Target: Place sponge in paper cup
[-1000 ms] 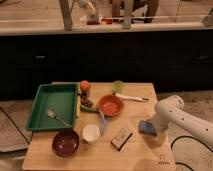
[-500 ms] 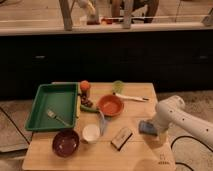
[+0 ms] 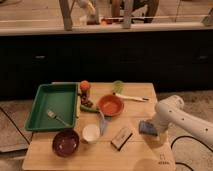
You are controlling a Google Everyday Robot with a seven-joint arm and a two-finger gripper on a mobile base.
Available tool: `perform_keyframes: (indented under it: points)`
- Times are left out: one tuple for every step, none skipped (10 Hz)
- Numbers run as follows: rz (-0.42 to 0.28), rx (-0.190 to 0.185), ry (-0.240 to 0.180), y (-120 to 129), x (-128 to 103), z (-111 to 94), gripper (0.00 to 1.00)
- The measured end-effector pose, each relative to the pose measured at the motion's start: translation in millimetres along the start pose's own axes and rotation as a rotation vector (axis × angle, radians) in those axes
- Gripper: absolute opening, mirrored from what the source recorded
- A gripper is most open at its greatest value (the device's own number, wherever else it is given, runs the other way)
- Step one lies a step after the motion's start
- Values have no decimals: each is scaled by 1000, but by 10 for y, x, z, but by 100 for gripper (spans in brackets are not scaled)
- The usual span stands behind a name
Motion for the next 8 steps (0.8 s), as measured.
perform_keyframes:
  points:
    - [-6,-1,1,8,10,7,80]
    - [-9,-1,3,8,10,9,80]
    - [-15,-2,5,5,8,10,80]
    - [-21,-2,7,-6,-1,13,80]
    - [-28,-1,9,-17,-6,12,80]
    - [-34,1,12,-26,-5,10,80]
    - [-39,1,13,-28,-6,12,80]
    - [-42,2,14,-31,-7,11,80]
